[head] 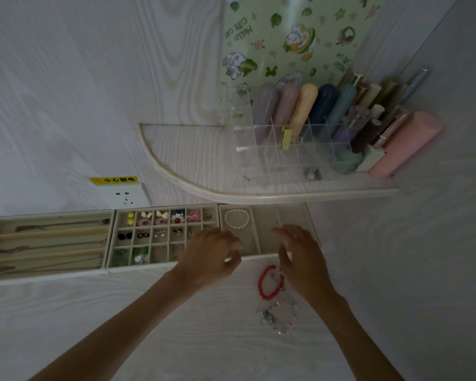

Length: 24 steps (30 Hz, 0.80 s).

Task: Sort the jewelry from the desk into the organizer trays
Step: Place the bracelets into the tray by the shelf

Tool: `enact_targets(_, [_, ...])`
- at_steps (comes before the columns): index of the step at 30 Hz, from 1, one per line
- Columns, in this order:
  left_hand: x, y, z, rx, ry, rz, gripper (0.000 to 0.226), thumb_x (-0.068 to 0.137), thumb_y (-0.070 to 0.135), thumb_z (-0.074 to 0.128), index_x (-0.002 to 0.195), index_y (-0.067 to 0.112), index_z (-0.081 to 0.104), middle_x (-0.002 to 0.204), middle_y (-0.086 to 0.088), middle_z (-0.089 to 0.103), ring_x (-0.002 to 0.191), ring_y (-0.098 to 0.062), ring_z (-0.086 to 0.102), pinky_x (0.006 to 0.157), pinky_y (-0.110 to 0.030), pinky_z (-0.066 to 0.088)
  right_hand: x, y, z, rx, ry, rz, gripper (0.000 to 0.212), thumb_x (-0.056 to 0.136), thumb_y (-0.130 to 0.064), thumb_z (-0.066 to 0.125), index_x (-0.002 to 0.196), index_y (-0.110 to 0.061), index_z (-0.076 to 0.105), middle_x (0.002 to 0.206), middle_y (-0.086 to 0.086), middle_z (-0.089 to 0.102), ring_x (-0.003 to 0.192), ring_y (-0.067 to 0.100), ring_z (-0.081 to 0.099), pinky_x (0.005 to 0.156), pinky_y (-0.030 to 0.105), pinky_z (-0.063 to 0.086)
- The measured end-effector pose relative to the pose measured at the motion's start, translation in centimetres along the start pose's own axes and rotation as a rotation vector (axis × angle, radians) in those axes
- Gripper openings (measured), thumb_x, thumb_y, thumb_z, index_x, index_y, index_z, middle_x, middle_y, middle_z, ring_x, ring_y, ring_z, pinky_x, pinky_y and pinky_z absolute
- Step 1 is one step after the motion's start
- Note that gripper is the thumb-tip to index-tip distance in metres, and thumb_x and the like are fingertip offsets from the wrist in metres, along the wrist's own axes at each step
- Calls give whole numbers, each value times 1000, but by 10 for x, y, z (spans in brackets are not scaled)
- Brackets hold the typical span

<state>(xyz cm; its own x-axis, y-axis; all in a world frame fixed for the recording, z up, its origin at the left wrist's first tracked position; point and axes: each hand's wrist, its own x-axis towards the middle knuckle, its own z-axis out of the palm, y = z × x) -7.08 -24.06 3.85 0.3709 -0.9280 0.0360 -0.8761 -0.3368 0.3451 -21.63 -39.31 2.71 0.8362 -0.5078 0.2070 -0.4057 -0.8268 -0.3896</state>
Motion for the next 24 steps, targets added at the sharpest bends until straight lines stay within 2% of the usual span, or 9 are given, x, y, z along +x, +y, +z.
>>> enact_targets(3, [-8, 16, 8, -174, -125, -182, 22, 90, 32, 48, 100, 33, 68, 100, 18, 68, 92, -4, 64, 83, -27, 52, -27, 5, -8, 51, -115, 191, 27, 84, -10, 60, 110, -18, 64, 103, 1, 63, 93, 20, 59, 79, 31, 47])
enact_targets(5, [-6, 23, 19, -228, -225, -252, 22, 90, 30, 50, 99, 32, 70, 102, 17, 69, 95, -6, 64, 86, -28, 52, -42, 9, -4, 58, -171, 265, 21, 86, -14, 60, 106, -16, 66, 103, 5, 63, 97, 22, 58, 80, 36, 50])
enact_targets(9, [4, 36, 44, -277, -314, -393, 22, 89, 29, 49, 96, 29, 70, 106, 6, 70, 100, -16, 64, 88, -33, 51, -51, 10, 10, 76, -188, 376, 22, 90, -24, 57, 109, -14, 64, 111, 6, 60, 104, 21, 55, 81, 34, 49])
enact_targets(13, [12, 45, 65, -131, -378, -406, 32, 88, 44, 49, 106, 23, 66, 112, -1, 65, 106, -23, 60, 89, -34, 48, -55, 11, 27, 54, -215, 475, 28, 91, -38, 52, 104, -15, 62, 105, 2, 62, 99, 18, 59, 76, 32, 50])
enact_targets(15, [15, 50, 71, -91, -354, -412, 35, 89, 46, 48, 103, 20, 66, 109, -3, 66, 104, -24, 61, 86, -34, 48, -56, 10, 29, -10, -223, 518, 32, 90, -43, 51, 100, -15, 62, 102, 2, 64, 96, 18, 60, 76, 30, 50])
enact_targets(19, [19, 54, 76, -49, -323, -410, 41, 88, 51, 49, 100, 18, 68, 105, -4, 68, 100, -24, 63, 83, -33, 49, -53, 8, 31, -67, -207, 535, 30, 88, -43, 54, 89, -15, 67, 92, 2, 68, 88, 18, 63, 74, 28, 49])
enact_targets(24, [21, 55, 74, -32, -359, -369, 33, 86, 43, 55, 103, 18, 68, 107, -3, 68, 103, -23, 62, 85, -32, 48, -49, 7, 33, -134, -272, 555, 27, 86, -37, 54, 78, -16, 68, 82, 1, 67, 81, 17, 64, 70, 25, 47])
